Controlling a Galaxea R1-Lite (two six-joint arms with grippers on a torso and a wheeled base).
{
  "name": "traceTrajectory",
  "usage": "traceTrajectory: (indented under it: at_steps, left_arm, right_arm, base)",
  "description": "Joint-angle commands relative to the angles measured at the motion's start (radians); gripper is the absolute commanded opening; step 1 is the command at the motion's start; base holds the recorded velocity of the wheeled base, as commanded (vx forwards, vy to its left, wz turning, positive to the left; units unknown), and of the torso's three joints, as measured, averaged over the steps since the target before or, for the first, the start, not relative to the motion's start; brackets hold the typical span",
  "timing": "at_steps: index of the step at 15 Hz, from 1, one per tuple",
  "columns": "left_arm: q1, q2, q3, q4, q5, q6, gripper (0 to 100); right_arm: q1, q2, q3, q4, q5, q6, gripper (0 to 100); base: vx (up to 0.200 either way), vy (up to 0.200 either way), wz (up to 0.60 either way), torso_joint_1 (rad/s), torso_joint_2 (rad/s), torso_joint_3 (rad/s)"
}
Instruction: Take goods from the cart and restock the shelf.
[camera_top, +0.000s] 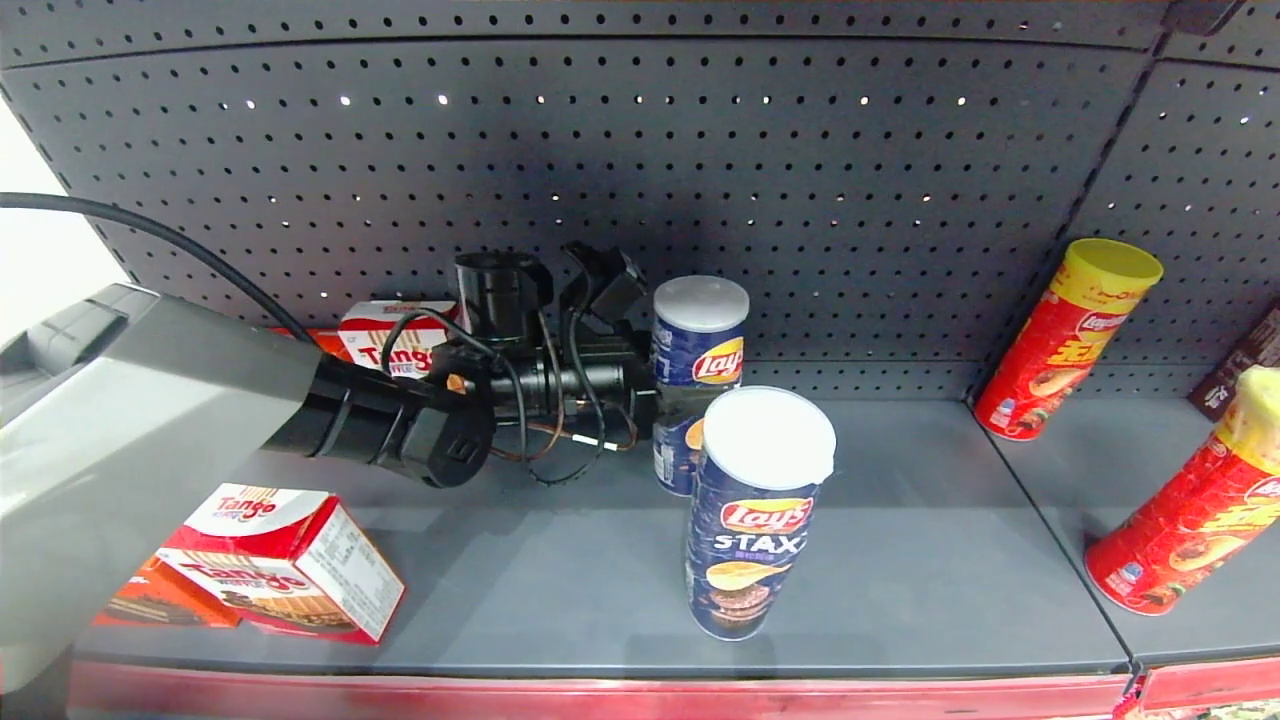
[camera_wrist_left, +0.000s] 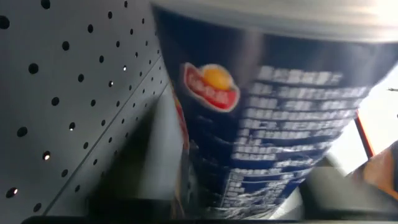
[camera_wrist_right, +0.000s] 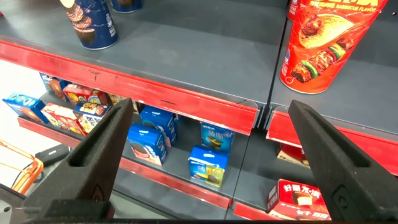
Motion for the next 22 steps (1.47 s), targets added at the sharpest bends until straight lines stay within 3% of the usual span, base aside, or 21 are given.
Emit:
traceTrajectory:
  at_steps: [1,9,13,16,17,19,22]
  left_arm:
    - [0.000,0.001,0.001,0.000,0.000,0.000,100]
    - [0.012,-0.136,0.119,0.011,0.012,0.003,100]
    - [0.023,-0.246,0.250,0.011,0.034,0.003,100]
    - [0.012,-0.285,0.288,0.029,0.114,0.005,100]
    - [0.008,-0.294,0.293,0.052,0.130,0.020,100]
    - [0.002,-0.315,0.299,0.133,0.209,0.075,100]
    - [-0.037,-0.320,0.300,0.178,0.357,0.082,100]
  right_arm:
    - [0.001,0.001,0.000,0.000,0.001,-0.001,100]
    - [0.001,0.001,0.000,0.000,0.001,0.001,100]
    - [0.001,0.001,0.000,0.000,0.001,0.001,100]
    - [0.001,0.001,0.000,0.000,0.001,0.001,100]
    - [0.001,0.001,0.000,0.000,0.001,0.001,100]
    - [0.001,0.001,0.000,0.000,0.001,0.001,100]
    - [0.001,0.001,0.000,0.000,0.001,0.001,100]
  base:
    - [0.000,0.000,0.00,0.000,0.00,0.000]
    - [0.000,0.000,0.00,0.000,0.00,0.000]
    - [0.000,0.000,0.00,0.000,0.00,0.000]
    - [0.000,0.000,0.00,0.000,0.00,0.000]
    - [0.000,0.000,0.00,0.000,0.00,0.000]
    - [0.000,0.000,0.00,0.000,0.00,0.000]
    - [0.000,0.000,0.00,0.000,0.00,0.000]
